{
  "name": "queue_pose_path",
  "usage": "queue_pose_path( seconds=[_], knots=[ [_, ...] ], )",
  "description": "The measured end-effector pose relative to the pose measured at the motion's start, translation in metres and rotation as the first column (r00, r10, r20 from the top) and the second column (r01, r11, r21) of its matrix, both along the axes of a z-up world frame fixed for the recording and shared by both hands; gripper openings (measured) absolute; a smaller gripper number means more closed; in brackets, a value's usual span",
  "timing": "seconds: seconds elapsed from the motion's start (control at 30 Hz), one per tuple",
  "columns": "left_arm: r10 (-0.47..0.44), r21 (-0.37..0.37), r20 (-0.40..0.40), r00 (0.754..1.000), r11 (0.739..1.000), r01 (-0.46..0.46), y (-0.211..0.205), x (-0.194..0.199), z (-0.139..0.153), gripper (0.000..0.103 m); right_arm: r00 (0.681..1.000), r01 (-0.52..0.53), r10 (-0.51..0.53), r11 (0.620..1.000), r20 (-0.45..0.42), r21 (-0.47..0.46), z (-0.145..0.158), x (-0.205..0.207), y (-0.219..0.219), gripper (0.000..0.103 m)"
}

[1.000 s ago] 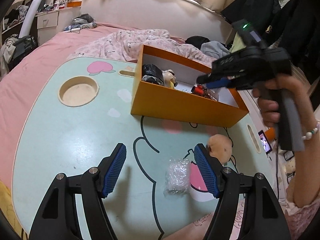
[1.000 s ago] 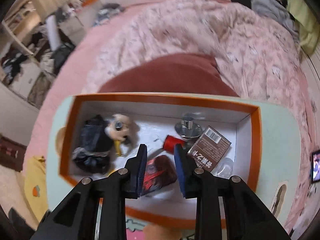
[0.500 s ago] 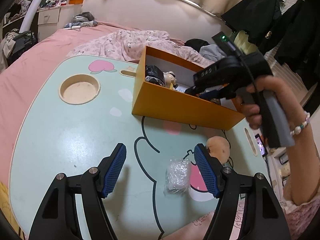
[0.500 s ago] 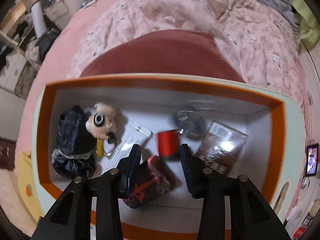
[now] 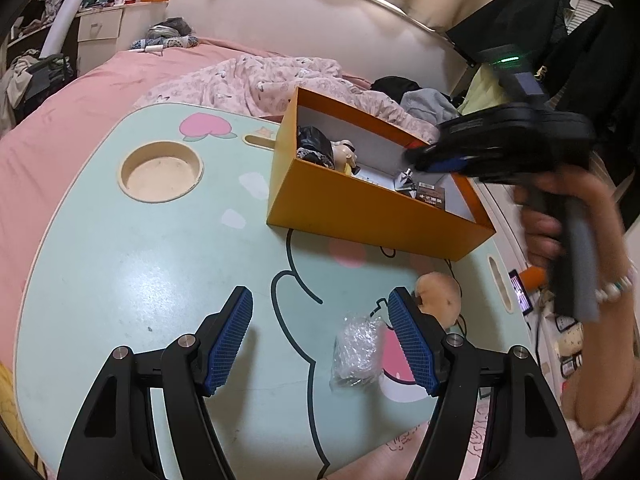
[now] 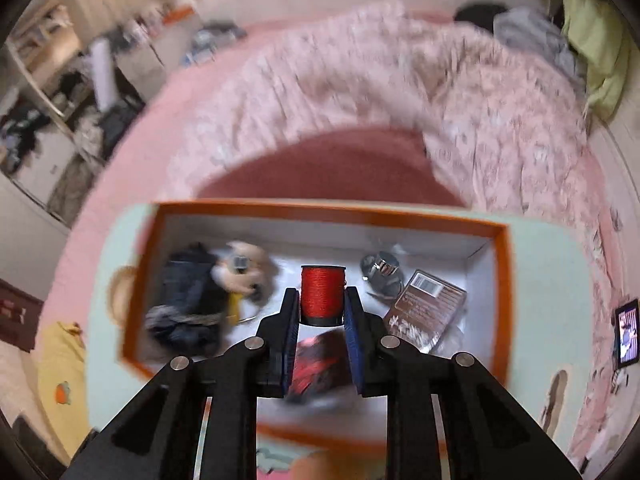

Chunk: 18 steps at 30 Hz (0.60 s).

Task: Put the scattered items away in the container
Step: 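Grasp the red thread spool with the right tool and lift it out, then lower the red spool onto the table and open the right tool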

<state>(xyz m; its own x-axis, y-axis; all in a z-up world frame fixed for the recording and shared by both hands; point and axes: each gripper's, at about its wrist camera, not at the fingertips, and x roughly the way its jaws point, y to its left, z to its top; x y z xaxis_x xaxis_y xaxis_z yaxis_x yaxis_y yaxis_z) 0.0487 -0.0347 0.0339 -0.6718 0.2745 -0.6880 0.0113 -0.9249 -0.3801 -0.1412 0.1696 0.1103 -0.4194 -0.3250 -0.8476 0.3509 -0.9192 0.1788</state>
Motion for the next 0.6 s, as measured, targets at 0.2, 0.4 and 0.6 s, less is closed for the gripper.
queue_pose_path(
  seconds=[0.2,0.4,0.6],
  knots=[
    [0.029,0.014,0.003,1.0,0.999,-0.029,-0.006,0.001,-0.001,0.071,0.988,-0.137,0.129,0.985,-0.085,-0.102,0.023,0.093,0.007,0.021],
    [0.072,0.011,0.0,0.997,0.997,-0.072,-0.012,0.003,-0.001,0.071,0.982,-0.19,0.188,0.979,-0.023,-0.076,-0.014,0.125,-0.002,0.021],
    [0.095,0.005,-0.017,0.995,0.996,-0.095,-0.017,0.006,0.003,0.071,0.982,-0.187,0.187,0.982,0.001,-0.01,-0.049,0.128,-0.017,0.021]
  ],
)
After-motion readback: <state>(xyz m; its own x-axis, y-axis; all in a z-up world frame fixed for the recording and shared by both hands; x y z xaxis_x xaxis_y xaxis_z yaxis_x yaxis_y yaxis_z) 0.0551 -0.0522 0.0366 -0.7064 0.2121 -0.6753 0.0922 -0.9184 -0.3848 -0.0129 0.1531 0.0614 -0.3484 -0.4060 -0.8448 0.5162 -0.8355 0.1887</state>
